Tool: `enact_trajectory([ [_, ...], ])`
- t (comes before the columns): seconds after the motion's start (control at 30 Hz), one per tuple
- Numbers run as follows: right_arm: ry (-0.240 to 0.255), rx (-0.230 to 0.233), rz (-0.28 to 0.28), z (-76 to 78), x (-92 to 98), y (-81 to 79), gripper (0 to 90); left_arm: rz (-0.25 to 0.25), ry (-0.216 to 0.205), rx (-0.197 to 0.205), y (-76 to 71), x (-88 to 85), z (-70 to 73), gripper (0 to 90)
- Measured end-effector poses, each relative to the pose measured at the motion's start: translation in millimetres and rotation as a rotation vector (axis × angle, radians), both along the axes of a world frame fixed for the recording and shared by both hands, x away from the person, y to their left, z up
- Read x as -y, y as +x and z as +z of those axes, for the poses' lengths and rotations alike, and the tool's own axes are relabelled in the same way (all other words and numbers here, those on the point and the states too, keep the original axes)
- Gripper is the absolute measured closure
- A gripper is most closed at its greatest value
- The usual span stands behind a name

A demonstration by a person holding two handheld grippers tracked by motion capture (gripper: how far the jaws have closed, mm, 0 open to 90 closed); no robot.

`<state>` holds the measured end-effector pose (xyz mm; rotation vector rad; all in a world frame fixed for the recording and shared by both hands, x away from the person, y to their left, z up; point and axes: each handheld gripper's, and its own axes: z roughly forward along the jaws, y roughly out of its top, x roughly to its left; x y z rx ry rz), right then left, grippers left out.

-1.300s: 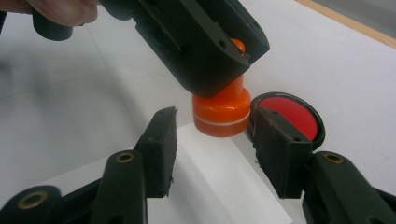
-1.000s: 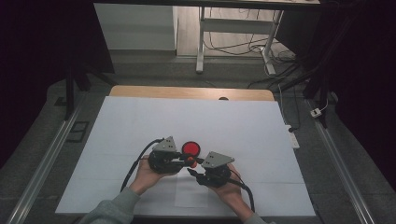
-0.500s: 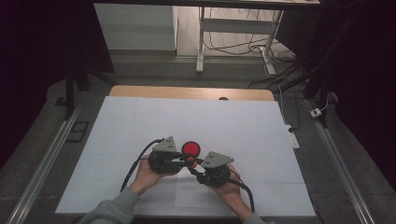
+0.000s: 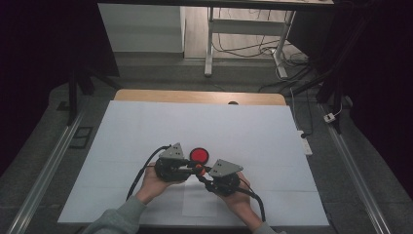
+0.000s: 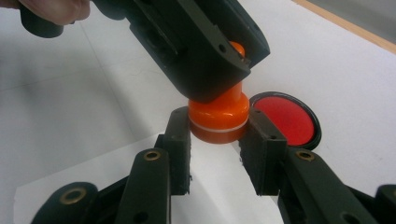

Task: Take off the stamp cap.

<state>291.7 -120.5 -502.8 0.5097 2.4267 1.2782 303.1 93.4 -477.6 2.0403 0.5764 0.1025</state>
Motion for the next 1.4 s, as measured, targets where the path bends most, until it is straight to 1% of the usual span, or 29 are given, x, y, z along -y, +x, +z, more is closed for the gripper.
enact_trajectory([
  [0.13,0.005,0.007,-0.007,-0.6,0.5,-1.1,64.1,0.004,0.001,0.003,-1.0,0.8,-0.1,72.5],
  [0.23,0.009,-0.007,-0.008,-1.5,0.7,-1.4,64.2,0.001,0.009,0.001,-0.9,0.9,-0.4,72.6],
  [0.43,0.019,-0.003,-0.012,-2.9,1.0,-1.3,64.3,0.007,-0.001,0.0,-0.9,0.5,-1.2,72.6],
  [0.53,0.022,-0.007,-0.015,-3.0,1.1,-1.4,64.4,0.011,-0.003,-0.008,-0.5,0.3,-1.5,72.6],
  [0.6,0.015,-0.002,-0.015,-3.3,1.2,-1.4,64.3,0.014,-0.006,-0.014,-0.3,0.3,-2.1,72.6],
  [0.8,0.014,0.003,-0.024,-2.7,2.1,-1.6,64.4,0.021,-0.021,-0.007,-0.9,0.1,-2.3,72.7],
  [0.83,0.024,-0.001,-0.02,-2.9,2.2,-1.3,64.4,0.022,-0.023,-0.006,-1.1,0.1,-2.4,72.7],
  [0.9,0.029,-0.004,-0.022,-2.9,2.5,-1.3,64.4,0.023,-0.024,-0.002,-1.5,0.2,-2.5,72.7],
  [1.0,0.03,-0.001,-0.026,-3.1,2.7,-1.3,64.5,0.032,-0.019,0.016,-3.0,1.2,-2.5,72.7],
  [1.03,0.03,-0.003,-0.033,-3.1,2.7,-1.2,64.6,0.063,-0.02,0.042,-4.9,1.4,-1.9,72.7],
  [1.07,-0.004,-0.011,-0.038,-5.8,2.8,-0.4,64.6,0.092,-0.01,0.072,-5.4,-0.3,-0.2,72.8],
  [1.1,-0.004,-0.011,-0.038,-5.8,2.8,-0.4,64.6,0.106,-0.031,0.07,-3.9,-5.5,2.0,72.8],
  [1.13,-0.014,-0.008,-0.041,-9.3,3.2,-0.5,64.6,0.106,-0.069,0.041,-1.0,-13.3,3.5,72.8],
  [1.17,-0.017,-0.014,-0.044,-12.4,3.6,-0.4,64.6,0.109,-0.078,0.032,0.3,-17.8,3.7,72.8],
  [1.23,-0.008,-0.015,-0.043,-13.0,2.8,0.3,64.5,0.108,-0.082,0.024,1.2,-21.5,2.7,72.8],
  [1.27,-0.013,-0.016,-0.043,-11.7,3.0,0.1,64.5,0.101,-0.082,0.024,1.3,-21.4,2.4,72.7],
  [1.3,-0.006,-0.015,-0.04,-11.5,3.1,0.3,64.6,0.094,-0.082,0.023,1.0,-20.2,2.2,72.7],
  [1.4,-0.008,-0.018,-0.047,-10.6,4.8,0.5,64.5,0.071,-0.081,0.023,0.4,-16.5,1.5,72.7],
])
